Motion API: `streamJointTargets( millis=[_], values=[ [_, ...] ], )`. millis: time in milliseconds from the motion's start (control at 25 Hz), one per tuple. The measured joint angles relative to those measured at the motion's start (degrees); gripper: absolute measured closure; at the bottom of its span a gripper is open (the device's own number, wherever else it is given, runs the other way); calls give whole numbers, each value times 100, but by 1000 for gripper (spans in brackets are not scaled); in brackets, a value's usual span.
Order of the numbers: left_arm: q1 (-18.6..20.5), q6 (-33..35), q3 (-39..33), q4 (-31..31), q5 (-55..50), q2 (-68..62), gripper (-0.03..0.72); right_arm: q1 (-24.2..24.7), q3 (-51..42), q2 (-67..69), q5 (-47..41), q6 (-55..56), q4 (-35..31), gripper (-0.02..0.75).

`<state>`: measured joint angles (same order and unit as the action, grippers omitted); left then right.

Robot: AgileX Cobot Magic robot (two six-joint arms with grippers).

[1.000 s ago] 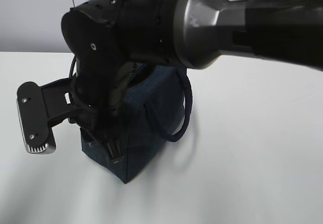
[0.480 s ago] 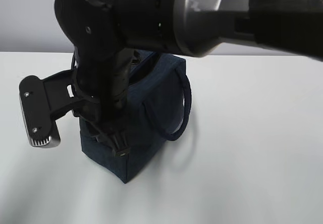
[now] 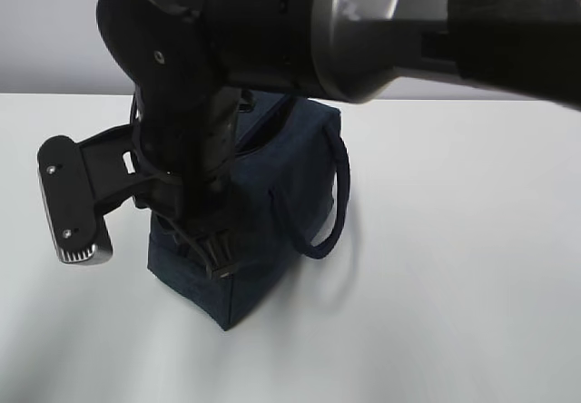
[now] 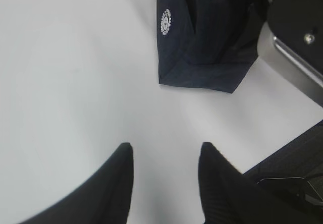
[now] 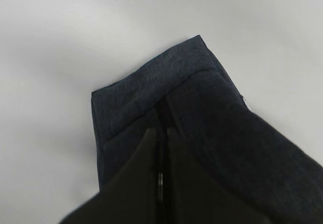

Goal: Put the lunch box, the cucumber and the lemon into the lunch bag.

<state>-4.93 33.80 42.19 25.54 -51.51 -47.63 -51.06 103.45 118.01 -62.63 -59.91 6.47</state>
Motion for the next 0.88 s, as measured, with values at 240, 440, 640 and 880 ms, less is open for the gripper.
streamJointTargets(
  millis=[240,440,640,880],
  values=[
    [0,0,0,0,0,0,398,0,159,0,54,450,18,738],
    [0,0,0,0,0,0,398,0,565,0,54,763,-93,738],
    [0,0,0,11,0,0,399,0,849,0,-19,1050,-265,738],
    [0,0,0,113,0,0,400,0,988,0,-225,1452,-251,738]
  ],
)
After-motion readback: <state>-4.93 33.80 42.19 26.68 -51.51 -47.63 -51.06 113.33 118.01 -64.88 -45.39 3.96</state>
